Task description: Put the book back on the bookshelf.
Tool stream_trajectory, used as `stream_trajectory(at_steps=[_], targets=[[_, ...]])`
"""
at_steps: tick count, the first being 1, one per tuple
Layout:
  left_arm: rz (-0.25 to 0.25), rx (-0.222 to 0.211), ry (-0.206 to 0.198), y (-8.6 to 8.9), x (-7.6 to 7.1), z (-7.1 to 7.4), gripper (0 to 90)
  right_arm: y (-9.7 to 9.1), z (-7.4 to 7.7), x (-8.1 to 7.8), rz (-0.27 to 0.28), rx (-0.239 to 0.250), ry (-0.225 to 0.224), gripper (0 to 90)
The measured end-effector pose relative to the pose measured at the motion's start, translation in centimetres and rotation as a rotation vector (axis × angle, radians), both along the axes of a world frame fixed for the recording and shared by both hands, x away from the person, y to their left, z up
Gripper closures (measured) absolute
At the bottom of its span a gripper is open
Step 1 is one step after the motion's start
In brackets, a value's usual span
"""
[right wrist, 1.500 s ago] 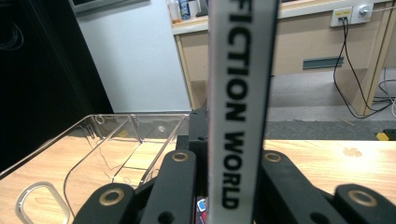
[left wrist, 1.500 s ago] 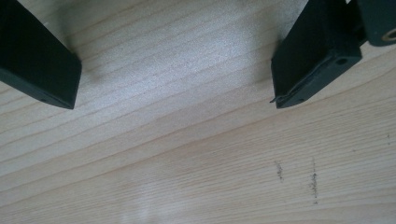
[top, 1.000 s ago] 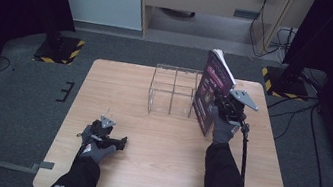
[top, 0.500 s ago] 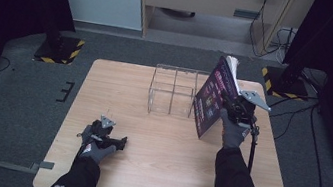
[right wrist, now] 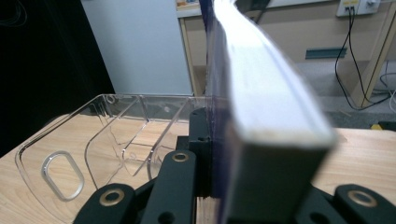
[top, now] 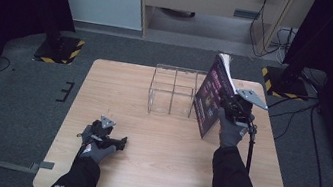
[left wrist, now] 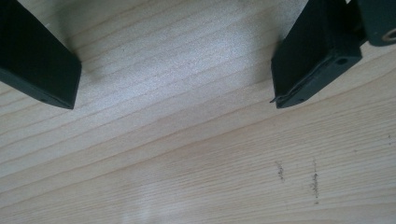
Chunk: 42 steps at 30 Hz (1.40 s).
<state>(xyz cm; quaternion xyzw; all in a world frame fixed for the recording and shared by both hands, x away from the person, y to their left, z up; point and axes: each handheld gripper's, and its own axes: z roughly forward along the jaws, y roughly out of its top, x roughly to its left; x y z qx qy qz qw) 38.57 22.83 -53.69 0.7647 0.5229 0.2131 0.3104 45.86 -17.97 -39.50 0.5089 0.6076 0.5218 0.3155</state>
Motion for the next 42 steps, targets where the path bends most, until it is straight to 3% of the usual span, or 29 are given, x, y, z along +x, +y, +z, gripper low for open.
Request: stream_trajectory(at_steps=[15,21,31,33,39,41,42], targets=[[-0.004,-0.001,0.000,0.0,-0.1,0.0,0.7,0.6,0.6,1.1,-0.010,0.033,-0.041,82.8],[-0.004,-0.002,0.000,0.0,-0.1,0.0,0.7,0.9,0.1,2.0,-0.029,0.043,-0.017,82.7],[-0.006,-0.001,0.000,0.0,-0.1,0.0,0.7,0.9,-0.1,2.2,-0.057,0.041,0.003,81.2],[-0.006,-0.001,0.000,0.0,-0.1,0.0,0.7,0.6,0.0,2.1,-0.062,0.060,0.015,75.5],[-0.006,0.000,0.000,0.0,-0.1,0.0,0.6,0.0,0.1,1.7,-0.067,0.056,0.015,65.7],[-0.006,0.000,0.000,0.0,-0.1,0.0,0.6,-0.4,0.1,1.4,-0.047,0.047,0.007,55.0],[-0.005,0.000,0.000,0.0,-0.1,0.0,0.6,-0.4,0.1,1.4,-0.047,0.047,0.007,55.0]])
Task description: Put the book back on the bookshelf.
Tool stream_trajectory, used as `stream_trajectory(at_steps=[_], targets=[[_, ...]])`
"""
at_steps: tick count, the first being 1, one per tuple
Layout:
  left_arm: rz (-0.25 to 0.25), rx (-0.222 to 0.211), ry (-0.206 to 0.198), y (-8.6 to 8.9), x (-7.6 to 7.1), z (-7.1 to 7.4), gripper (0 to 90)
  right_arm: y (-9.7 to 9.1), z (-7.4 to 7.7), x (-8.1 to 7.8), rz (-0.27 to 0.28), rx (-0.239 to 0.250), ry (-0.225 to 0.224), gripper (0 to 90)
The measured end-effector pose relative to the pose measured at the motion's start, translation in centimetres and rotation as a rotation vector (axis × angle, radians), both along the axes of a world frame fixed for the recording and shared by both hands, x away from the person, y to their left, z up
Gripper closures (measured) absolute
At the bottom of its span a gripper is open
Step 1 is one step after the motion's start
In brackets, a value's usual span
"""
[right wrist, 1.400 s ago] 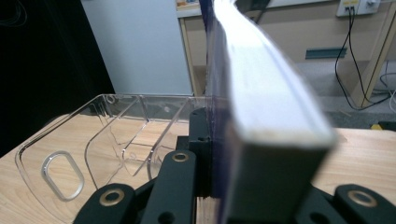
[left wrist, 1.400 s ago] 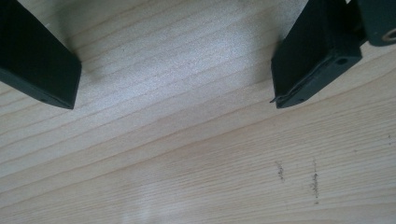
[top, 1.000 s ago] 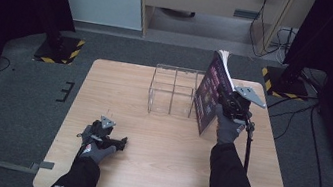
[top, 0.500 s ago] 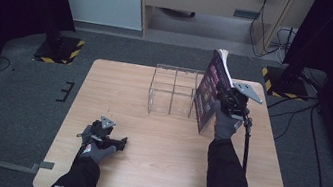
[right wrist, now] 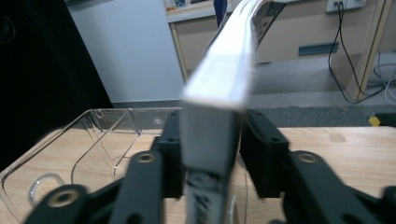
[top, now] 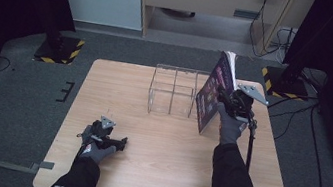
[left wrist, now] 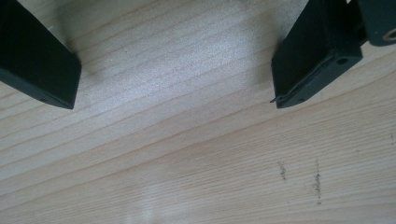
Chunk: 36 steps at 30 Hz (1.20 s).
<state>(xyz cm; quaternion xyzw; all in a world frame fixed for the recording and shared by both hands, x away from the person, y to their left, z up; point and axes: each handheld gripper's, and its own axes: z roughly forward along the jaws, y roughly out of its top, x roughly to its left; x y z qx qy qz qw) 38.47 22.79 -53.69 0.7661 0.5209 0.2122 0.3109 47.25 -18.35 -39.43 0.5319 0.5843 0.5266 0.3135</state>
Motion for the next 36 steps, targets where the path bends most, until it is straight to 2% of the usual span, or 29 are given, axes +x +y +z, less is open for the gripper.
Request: stream_trajectory(at_steps=[2,3,4,9,14,18,22,26,29,36], targets=[[0.000,0.000,0.000,0.0,0.0,0.0,0.6,-0.2,0.0,-0.1,0.015,-0.003,-0.006,46.5],[0.000,0.000,0.000,0.0,0.0,0.0,0.7,-0.3,-0.1,-0.3,0.032,-0.014,-0.004,39.0],[0.000,0.000,0.000,0.0,0.0,0.0,0.7,-0.3,-0.1,-0.3,0.032,-0.014,-0.004,39.0],[0.001,0.000,0.000,0.0,0.0,0.0,0.7,-0.7,-0.1,-1.1,0.079,-0.044,0.020,27.4],[0.002,0.000,0.000,0.0,0.0,0.0,0.6,-1.4,0.3,-2.2,0.131,-0.046,0.052,18.9],[0.003,0.000,0.000,0.0,0.0,0.0,0.6,-1.7,0.3,-3.5,0.155,-0.096,0.065,16.5],[0.005,0.000,0.000,-0.1,0.0,0.0,0.5,-2.3,-0.3,-4.9,0.195,-0.082,0.082,15.7],[0.005,0.000,0.000,-0.1,0.0,0.0,0.5,-3.4,-1.7,-6.4,0.223,-0.098,0.117,15.4],[0.005,-0.001,0.000,-0.1,0.0,0.0,0.5,-3.8,-2.4,-6.9,0.238,-0.093,0.139,15.3],[0.005,-0.001,0.000,-0.1,0.0,0.0,0.5,-5.5,-4.9,-8.7,0.255,-0.142,0.199,14.5]])
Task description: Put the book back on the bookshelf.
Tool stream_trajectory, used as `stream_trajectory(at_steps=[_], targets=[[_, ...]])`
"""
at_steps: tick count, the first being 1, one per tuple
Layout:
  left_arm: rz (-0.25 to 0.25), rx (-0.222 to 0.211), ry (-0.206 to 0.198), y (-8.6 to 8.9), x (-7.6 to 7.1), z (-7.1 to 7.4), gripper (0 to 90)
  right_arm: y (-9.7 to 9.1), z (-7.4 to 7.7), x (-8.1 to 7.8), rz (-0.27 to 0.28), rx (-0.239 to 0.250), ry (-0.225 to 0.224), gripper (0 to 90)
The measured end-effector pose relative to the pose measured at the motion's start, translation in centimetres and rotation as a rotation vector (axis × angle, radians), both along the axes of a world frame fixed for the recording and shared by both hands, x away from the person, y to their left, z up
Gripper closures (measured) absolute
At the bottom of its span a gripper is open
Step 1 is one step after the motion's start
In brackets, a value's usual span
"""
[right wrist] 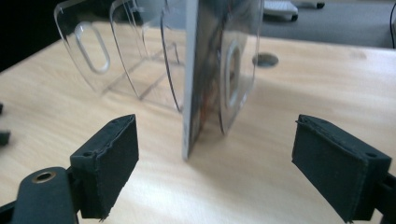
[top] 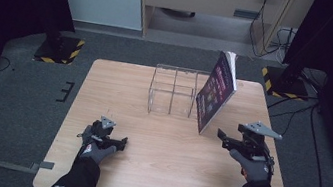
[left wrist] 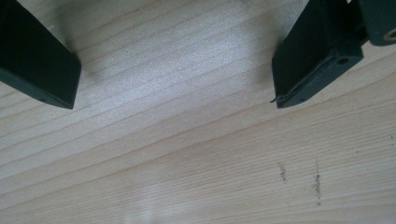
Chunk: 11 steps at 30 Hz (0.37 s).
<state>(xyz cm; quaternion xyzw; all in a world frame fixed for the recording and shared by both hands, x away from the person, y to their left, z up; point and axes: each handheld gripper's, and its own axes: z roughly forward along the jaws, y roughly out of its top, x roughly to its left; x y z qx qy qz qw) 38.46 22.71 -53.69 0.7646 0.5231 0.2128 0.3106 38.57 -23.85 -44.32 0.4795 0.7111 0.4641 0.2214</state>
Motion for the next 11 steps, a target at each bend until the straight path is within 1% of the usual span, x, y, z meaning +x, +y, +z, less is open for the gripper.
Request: stream_trajectory(at_steps=[5,7,11], targets=[[-0.001,-0.001,0.000,0.0,0.0,0.0,0.5,-1.2,-1.1,-1.3,0.005,-0.014,0.025,14.0],[-0.001,0.000,0.000,0.0,0.0,0.0,0.5,-1.7,-1.7,-1.6,0.002,-0.020,0.043,13.8],[-0.003,-0.001,0.000,0.0,0.0,0.0,0.5,-2.7,-2.9,-1.8,-0.012,-0.063,0.083,13.5]])
